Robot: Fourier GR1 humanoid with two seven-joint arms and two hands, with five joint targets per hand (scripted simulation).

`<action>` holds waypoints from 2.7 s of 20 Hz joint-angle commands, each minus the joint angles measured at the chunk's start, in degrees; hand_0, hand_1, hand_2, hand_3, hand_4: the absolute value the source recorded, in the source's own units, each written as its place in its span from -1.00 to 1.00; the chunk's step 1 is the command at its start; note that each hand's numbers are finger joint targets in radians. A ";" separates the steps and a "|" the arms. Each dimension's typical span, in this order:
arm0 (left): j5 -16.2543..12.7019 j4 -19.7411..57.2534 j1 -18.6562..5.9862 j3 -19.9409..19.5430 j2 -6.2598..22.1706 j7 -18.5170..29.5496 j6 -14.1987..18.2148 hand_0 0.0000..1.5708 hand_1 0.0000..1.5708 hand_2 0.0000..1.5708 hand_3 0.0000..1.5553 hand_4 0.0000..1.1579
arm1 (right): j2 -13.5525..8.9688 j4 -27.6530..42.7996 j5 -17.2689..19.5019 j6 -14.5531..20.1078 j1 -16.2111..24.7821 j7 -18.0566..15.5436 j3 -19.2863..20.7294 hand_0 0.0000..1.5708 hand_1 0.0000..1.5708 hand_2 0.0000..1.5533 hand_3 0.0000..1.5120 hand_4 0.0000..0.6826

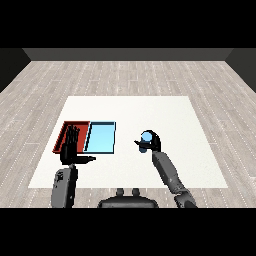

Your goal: Pick the blue can and put it in the blue box

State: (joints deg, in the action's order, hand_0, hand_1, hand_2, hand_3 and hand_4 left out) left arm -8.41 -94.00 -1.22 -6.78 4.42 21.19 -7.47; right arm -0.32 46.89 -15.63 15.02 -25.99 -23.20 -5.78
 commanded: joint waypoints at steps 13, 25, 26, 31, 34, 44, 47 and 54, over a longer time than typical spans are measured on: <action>6.77 0.56 -1.23 10.41 -4.31 -6.13 3.15 -1.00 -1.00 -1.00 -1.00 -1.00 | -7.16 20.61 8.46 2.14 1.23 10.69 -3.64 0.82 0.82 0.86 0.84 0.82; 7.94 2.88 -2.03 15.69 -4.41 -8.47 5.23 -1.00 -1.00 -1.00 -1.00 -1.00 | -4.21 34.13 17.85 3.83 3.39 19.81 -5.90 0.83 0.83 0.87 0.86 0.78; 6.58 6.93 -6.07 14.56 -4.41 -7.85 4.32 -1.00 -1.00 -1.00 -1.00 -1.00 | -3.58 34.72 18.59 4.29 3.73 20.25 -6.42 0.83 0.83 0.87 0.86 0.78; 3.70 11.04 -7.68 20.11 -4.42 -7.58 8.15 -1.00 -1.00 -1.00 -1.00 -1.00 | -2.92 40.85 22.92 5.27 8.95 21.78 -10.03 0.83 0.83 0.87 0.85 0.80; 0.76 10.35 -8.37 23.43 -4.42 -10.88 10.61 -1.00 -1.00 -1.00 -1.00 -1.00 | -2.13 38.88 23.10 3.92 3.49 24.80 -8.85 0.85 0.85 0.87 0.85 0.79; -0.23 20.14 -14.67 24.29 -4.39 -8.69 14.98 -1.00 -1.00 -1.00 -1.00 -1.00 | 0.29 34.19 23.54 2.57 1.73 20.02 -7.29 0.89 0.89 0.89 0.85 0.77; -1.34 16.47 -13.10 22.98 -4.40 -9.73 10.37 -1.00 -1.00 -1.00 -1.00 -1.00 | -1.39 39.31 23.21 -1.14 4.98 21.71 -5.95 0.89 0.89 0.89 0.85 0.78; -6.55 23.14 -17.27 28.62 -4.42 -7.48 17.11 -1.00 -1.00 -1.00 -1.00 -1.00 | 0.32 38.20 22.87 7.14 2.17 24.00 -14.60 0.89 0.89 0.89 0.85 0.77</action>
State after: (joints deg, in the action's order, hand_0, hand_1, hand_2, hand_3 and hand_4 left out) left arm -13.16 -71.59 -16.65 21.27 0.05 14.69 8.52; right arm -0.13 84.18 7.62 18.47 -23.18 -1.21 -16.12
